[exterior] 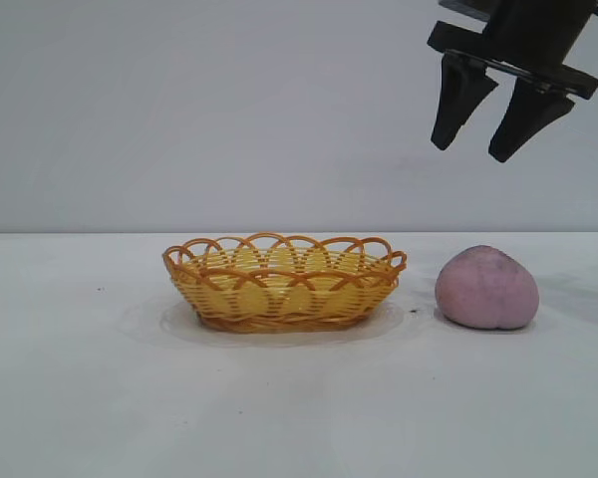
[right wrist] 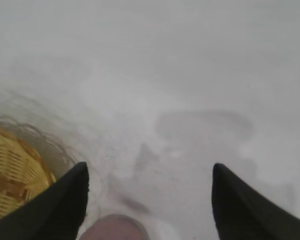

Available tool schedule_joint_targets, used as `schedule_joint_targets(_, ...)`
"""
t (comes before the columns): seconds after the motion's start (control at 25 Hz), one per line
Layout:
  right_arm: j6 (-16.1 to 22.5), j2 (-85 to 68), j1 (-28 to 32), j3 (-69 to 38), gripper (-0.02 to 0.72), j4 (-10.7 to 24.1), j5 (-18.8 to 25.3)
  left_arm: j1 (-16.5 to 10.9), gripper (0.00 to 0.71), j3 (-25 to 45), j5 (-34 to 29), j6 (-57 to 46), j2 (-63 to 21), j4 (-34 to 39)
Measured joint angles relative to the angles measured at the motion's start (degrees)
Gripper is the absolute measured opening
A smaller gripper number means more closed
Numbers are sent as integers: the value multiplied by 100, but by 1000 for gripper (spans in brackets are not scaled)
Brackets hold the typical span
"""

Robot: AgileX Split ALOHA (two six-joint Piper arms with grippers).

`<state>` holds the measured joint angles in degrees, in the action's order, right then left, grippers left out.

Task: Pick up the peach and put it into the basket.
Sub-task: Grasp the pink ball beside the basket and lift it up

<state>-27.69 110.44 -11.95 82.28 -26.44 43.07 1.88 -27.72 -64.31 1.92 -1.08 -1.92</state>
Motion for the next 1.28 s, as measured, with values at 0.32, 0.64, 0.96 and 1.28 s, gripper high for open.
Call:
schedule_joint_targets(0.32, -9, -82, 0, 0, 439, 243, 99, -391, 557, 0, 0, 0, 0, 0)
schedule_joint_targets(0.64, -12, -489, 0, 0, 439, 306, 921, -391, 557, 0, 0, 0, 0, 0)
schedule_joint_targets(0.96, -1, -564, 0, 3, 391, 117, 1861, -391, 557, 0, 0, 0, 0, 0)
schedule_joint_targets(1.28, -1, -323, -256, 3, 393, 191, 2136, -391, 557, 0, 0, 0, 0, 0)
